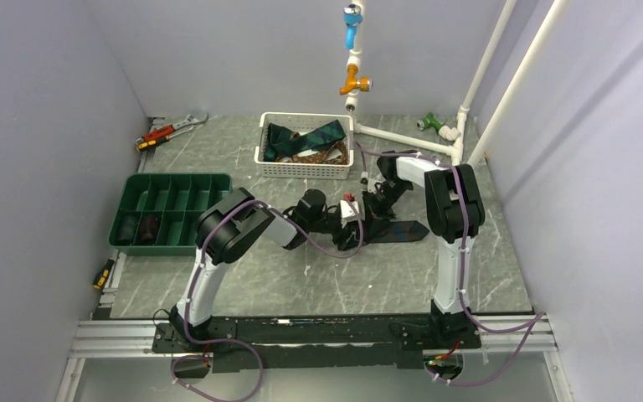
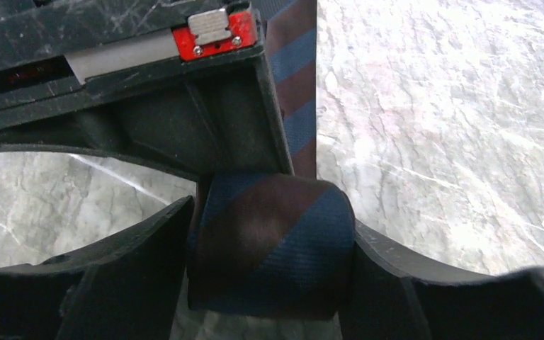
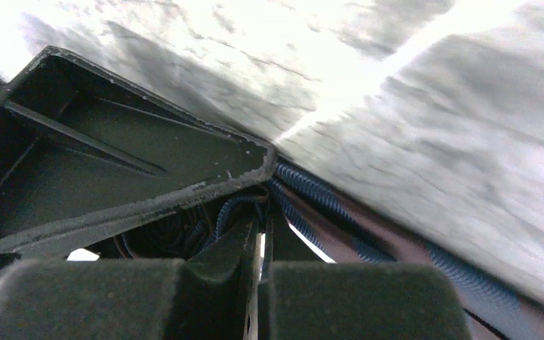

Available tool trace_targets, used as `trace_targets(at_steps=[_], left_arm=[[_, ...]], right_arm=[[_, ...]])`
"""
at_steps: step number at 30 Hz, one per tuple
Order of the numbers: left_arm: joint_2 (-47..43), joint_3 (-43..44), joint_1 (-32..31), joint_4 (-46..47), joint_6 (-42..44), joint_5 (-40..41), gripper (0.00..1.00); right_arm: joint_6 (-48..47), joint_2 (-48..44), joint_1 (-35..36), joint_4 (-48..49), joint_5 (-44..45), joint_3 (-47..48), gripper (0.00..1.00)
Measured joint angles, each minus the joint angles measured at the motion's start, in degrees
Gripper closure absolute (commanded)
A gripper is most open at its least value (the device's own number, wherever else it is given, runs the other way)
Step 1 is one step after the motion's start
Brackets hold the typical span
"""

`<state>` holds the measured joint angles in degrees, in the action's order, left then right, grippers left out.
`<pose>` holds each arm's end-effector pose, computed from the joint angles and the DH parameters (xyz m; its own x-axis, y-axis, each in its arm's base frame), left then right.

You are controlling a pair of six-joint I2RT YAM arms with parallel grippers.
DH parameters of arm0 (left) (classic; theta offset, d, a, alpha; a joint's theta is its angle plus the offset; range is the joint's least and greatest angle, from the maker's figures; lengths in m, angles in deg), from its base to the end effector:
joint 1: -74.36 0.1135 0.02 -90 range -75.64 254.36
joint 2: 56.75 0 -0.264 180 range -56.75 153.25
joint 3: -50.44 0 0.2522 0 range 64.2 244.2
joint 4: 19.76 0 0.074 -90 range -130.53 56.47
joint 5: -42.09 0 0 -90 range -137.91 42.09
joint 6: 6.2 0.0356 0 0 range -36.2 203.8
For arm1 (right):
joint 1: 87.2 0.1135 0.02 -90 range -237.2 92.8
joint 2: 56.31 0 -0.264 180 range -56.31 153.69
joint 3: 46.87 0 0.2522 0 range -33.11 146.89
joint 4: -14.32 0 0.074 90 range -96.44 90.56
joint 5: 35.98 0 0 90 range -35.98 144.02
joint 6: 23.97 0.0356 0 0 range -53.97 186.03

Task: Roll the ties
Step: Roll the tie at the center of the board.

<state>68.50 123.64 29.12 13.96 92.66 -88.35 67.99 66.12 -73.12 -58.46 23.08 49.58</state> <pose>0.2818 -0.3169 0.0984 -0.0688 0.2358 -0.9694 0.9965 0.0631 -0.0554 0.3567 0.1083 0.1225 -0.9626 -0.2112 0.1696 -0.0998 0.8587 0.5026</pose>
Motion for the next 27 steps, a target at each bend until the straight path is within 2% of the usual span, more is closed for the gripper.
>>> trace_targets(at_steps=[5, 7, 10, 11, 14, 16, 21, 27], left_arm=[[-1.8, -4.2, 0.1, 2.9, 1.0, 0.4, 0.25], [-1.8, -5.0, 0.3, 3.9, 1.7, 0.3, 0.31], [-2.0, -5.8, 0.9, 4.6, 1.9, -0.3, 0.46], [-2.0, -5.8, 1.3, 4.6, 1.8, -0.5, 0.46], [-2.0, -6.4, 2.4, 5.1, 1.4, -1.6, 0.33], [-2.4, -7.3, 2.8, 5.8, 1.7, -2.1, 0.3], [-5.3, -11.6, 4.1, 5.8, 3.7, -2.9, 0.25], [-7.0, -13.9, 5.1, 5.6, 4.3, -3.3, 0.27]], right_arm=[[2.0, 1.9, 1.3, 1.0, -6.5, -0.6, 1.0], [2.6, 2.7, 1.8, 1.5, -8.7, -0.6, 1.0], [2.6, 3.1, 2.3, 2.0, -10.1, -0.6, 1.0], [2.8, 3.1, 2.3, 2.2, -10.4, -0.6, 1.0], [3.0, 3.2, 2.2, 3.8, -11.6, -0.5, 1.0], [3.2, 3.6, 2.5, 4.1, -12.3, -0.4, 1.0], [3.1, 4.1, 3.0, 4.0, -12.6, 0.2, 1.0], [2.8, 4.2, 3.0, 3.7, -12.6, 0.4, 1.0]])
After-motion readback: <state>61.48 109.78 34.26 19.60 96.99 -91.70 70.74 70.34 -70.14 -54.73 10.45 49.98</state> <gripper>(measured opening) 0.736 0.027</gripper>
